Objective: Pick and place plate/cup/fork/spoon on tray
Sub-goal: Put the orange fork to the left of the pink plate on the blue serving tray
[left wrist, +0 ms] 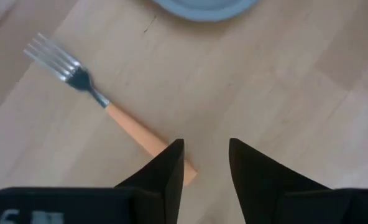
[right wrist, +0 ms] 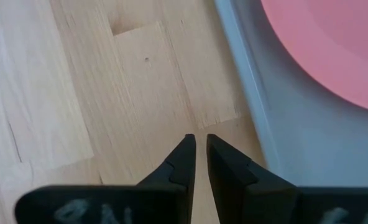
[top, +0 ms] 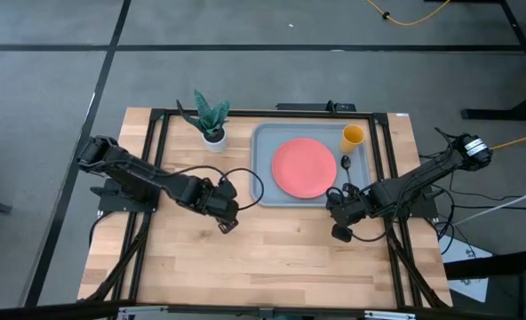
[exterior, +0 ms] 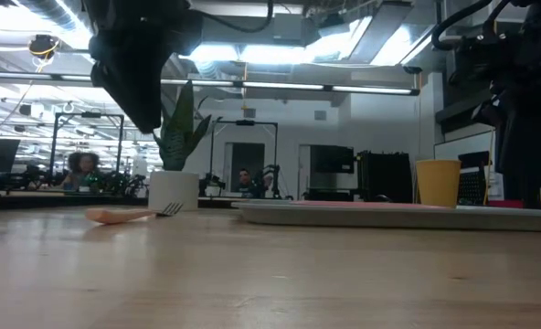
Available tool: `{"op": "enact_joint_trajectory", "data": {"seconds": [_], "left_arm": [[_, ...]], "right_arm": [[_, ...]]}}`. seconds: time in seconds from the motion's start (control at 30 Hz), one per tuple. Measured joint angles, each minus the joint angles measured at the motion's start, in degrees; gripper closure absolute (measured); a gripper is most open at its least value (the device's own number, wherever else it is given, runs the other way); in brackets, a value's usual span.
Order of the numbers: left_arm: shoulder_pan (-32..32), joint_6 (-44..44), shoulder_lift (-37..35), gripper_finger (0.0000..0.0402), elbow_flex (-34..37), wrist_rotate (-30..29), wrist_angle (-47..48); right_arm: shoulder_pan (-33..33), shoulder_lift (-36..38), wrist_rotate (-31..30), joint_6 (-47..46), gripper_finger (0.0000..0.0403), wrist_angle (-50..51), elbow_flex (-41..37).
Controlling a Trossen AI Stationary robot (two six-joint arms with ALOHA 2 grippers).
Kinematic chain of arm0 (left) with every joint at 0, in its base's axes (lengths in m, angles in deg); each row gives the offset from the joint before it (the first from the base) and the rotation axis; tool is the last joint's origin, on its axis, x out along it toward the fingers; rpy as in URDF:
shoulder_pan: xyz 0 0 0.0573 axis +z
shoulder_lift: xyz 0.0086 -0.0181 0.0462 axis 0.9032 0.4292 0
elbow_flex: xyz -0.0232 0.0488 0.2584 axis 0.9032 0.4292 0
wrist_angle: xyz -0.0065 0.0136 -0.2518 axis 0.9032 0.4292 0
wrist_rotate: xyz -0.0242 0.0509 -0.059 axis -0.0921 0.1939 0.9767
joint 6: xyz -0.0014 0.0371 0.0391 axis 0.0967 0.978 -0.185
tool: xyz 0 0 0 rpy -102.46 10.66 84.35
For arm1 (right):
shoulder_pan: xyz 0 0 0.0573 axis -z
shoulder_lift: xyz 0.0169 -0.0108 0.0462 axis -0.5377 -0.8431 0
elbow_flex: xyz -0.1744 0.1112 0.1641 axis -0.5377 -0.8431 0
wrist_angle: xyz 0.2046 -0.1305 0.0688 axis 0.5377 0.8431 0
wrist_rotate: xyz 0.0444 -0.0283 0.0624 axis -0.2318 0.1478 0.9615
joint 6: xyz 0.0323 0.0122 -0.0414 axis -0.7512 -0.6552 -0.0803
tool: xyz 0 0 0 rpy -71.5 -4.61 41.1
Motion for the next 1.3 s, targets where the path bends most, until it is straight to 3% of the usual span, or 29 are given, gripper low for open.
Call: {"op": "enact_joint_trajectory", "data": {"seconds": [0.7, 1.03, 1.3], "left_arm": [[0.4, 1.5, 0.0, 0.0282, 0.0, -2.4, -15.7], [0.6, 1.4, 0.0, 0.0282, 0.0, -8.1, -15.7], [1.6, -5.4, 0.8, 0.0282, 0.0, -7.1, -14.9]], "right_arm": [[0.0, 0.0, 0.0, 1.7, 0.0357, 0.0, 0.0], [0.0, 0.0, 0.0, 1.7, 0.0357, 0.0, 0.0], [0.0, 0.0, 0.0, 2.5, 0.0357, -0.1, 0.0]]}}
